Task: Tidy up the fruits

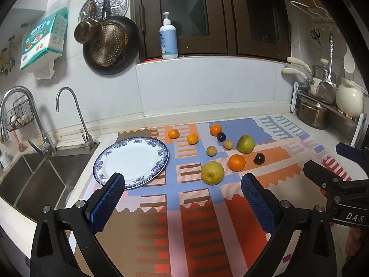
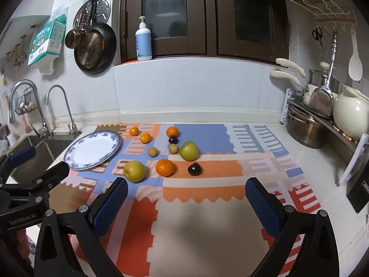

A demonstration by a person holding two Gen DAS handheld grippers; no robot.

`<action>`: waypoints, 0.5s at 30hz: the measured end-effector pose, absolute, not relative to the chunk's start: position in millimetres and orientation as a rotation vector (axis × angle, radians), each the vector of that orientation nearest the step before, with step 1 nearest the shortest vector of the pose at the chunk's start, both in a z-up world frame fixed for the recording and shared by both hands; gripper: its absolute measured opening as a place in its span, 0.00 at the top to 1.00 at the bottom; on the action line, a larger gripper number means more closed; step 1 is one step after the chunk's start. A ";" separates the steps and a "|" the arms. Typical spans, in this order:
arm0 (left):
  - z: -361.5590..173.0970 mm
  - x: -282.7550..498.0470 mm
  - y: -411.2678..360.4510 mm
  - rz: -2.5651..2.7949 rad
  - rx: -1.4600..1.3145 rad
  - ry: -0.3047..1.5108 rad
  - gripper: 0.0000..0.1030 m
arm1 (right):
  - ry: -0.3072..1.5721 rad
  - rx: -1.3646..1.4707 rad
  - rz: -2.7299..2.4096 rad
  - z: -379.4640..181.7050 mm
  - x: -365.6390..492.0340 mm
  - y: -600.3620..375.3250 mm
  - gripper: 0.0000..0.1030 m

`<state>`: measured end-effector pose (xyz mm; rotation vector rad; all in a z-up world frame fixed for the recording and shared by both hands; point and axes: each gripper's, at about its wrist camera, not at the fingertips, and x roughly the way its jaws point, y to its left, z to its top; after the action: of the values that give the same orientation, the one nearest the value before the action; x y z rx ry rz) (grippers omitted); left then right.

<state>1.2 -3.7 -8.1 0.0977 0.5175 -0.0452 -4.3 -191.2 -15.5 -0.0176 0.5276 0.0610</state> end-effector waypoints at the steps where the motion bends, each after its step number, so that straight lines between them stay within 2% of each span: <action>1: -9.3 1.8 -4.2 -0.049 0.103 0.517 0.00 | 0.528 -0.028 0.063 -16.7 -3.0 -190.5 0.00; 15: -22.1 28.7 -24.3 -0.154 0.215 0.517 0.03 | 0.533 -0.134 0.167 -22.9 33.8 -190.0 0.02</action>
<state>28.7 -24.3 -22.1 0.2154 0.5171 -0.1541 33.8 -190.0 -22.9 -0.1338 0.5329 0.1669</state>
